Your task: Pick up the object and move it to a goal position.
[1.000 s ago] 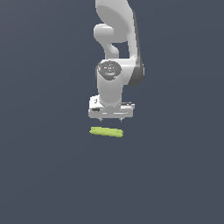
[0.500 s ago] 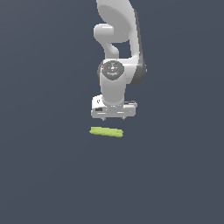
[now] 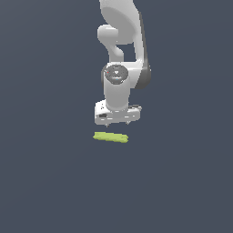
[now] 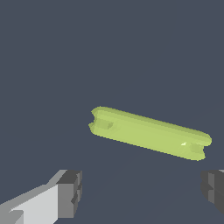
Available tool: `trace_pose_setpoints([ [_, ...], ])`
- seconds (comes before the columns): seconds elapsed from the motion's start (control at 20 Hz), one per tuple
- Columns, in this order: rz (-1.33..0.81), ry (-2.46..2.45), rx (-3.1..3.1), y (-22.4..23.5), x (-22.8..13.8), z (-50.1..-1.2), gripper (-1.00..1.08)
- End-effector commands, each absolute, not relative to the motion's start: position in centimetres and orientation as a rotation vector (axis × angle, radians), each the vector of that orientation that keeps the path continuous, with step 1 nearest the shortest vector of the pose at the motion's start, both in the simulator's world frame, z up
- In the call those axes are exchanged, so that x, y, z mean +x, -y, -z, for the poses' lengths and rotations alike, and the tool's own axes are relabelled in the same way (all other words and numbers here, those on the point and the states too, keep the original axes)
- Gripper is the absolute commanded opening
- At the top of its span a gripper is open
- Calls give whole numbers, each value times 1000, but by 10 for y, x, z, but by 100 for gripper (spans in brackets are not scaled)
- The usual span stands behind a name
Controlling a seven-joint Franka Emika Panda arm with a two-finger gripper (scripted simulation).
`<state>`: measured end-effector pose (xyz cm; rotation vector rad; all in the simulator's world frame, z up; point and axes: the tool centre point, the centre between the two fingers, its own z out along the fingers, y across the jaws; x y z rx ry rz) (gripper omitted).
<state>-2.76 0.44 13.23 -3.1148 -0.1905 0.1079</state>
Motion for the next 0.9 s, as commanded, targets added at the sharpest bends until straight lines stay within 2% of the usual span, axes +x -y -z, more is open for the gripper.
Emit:
trace_pose_setpoints([
  [0.0, -105, 250, -3111, -3, -27, -130, 100],
  [0.85, -75, 906, -2994, 12, -24, -107, 100],
])
